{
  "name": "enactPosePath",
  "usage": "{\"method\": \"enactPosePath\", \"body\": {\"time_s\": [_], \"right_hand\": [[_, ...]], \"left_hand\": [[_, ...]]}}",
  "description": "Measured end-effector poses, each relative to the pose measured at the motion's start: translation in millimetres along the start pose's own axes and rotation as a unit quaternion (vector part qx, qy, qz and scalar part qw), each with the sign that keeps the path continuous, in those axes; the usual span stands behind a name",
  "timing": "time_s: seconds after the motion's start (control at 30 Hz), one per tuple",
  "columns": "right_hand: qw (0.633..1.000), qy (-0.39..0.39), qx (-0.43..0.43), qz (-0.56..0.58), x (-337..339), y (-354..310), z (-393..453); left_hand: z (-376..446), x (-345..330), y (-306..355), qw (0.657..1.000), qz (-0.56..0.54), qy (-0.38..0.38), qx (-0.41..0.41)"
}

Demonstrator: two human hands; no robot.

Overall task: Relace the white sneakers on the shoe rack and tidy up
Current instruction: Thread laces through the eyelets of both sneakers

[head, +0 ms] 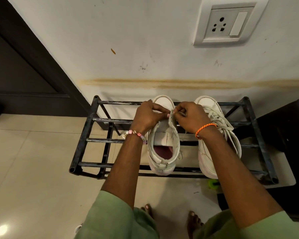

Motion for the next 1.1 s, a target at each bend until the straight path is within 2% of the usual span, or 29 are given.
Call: {"method": "enactPosePath", "body": {"time_s": [0.1,0.23,0.37,0.5,0.67,0.8,0.97,1.1], "right_hand": [[1.0,0.003,0.005,0.005,-0.2,-2.1,0.5],[0.998,0.016,-0.004,0.055,1.0,0.4,2.4],[0.997,0.008,-0.012,0.077,-0.9,2.6,5.1],[0.99,-0.02,-0.039,0.131,-4.7,6.4,7.6],[0.977,-0.047,-0.079,0.195,-6.0,9.1,9.1],[0.982,-0.006,-0.066,0.178,-4.6,4.6,6.9],[0.997,-0.043,-0.024,0.061,-12.9,-12.1,0.4],[0.997,-0.049,-0.032,0.06,-6.9,-8.4,-0.7]], "left_hand": [[2.1,-0.7,-0.6,1.0,-0.003,-0.003,-0.015],[5.2,-0.6,-0.3,0.998,0.047,-0.004,-0.04],[6.9,-4.4,1.7,0.991,0.124,-0.038,-0.041],[4.9,-3.4,4.1,0.988,0.135,-0.072,-0.038],[5.2,-4.2,5.3,0.989,0.133,-0.041,-0.055],[6.3,-4.5,6.0,0.984,0.143,-0.065,-0.081],[4.5,-7.0,8.5,0.978,0.127,-0.149,-0.079],[6.6,2.8,4.3,0.986,0.102,-0.116,-0.058]]}}
Point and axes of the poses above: each hand's wrist, its own z-axis towards the middle knuckle, its own x-axis out of the back of the hand, y = z × x, the point moved 5 cm from there along z, towards the middle knuckle, and after that the axes turned 9 degrees about -x, right-handed, at the moved point
